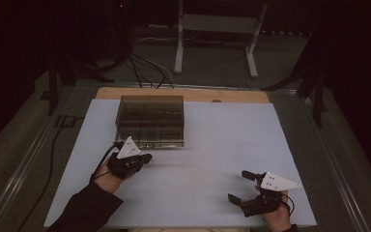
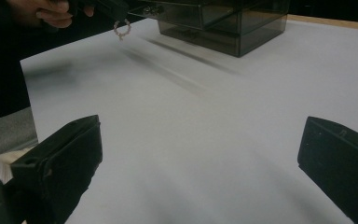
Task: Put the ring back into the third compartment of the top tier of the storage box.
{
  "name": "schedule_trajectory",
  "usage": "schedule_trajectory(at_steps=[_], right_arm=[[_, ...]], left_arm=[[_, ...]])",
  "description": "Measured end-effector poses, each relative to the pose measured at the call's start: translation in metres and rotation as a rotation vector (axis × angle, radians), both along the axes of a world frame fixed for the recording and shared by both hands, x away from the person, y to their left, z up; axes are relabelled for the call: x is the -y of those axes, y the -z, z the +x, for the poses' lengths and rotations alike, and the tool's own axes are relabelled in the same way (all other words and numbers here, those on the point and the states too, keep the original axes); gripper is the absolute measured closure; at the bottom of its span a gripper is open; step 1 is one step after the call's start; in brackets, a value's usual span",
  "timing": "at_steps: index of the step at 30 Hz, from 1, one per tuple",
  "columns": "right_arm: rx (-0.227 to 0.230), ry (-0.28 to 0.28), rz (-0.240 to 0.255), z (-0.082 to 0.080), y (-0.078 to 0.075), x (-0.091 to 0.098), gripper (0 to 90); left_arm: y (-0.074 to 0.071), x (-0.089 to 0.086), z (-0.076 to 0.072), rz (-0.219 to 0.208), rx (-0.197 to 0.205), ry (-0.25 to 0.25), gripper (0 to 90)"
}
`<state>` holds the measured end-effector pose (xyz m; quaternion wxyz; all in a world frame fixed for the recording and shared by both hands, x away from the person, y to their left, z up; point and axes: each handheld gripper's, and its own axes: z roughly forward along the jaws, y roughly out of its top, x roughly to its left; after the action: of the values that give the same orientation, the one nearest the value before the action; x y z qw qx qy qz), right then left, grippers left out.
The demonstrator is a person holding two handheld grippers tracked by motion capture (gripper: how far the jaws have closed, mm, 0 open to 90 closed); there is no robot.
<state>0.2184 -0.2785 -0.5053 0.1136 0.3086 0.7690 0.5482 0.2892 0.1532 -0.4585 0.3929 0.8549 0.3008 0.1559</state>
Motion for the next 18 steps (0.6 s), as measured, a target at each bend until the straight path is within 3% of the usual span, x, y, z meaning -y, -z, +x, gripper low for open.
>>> schedule_trajectory(at_steps=[18], right_arm=[[-0.001,0.008,0.004,0.0,0.0,0.001,0.0]], left_arm=[[-0.009,0.019,0.009,-0.042,0.016,0.042,89.9]])
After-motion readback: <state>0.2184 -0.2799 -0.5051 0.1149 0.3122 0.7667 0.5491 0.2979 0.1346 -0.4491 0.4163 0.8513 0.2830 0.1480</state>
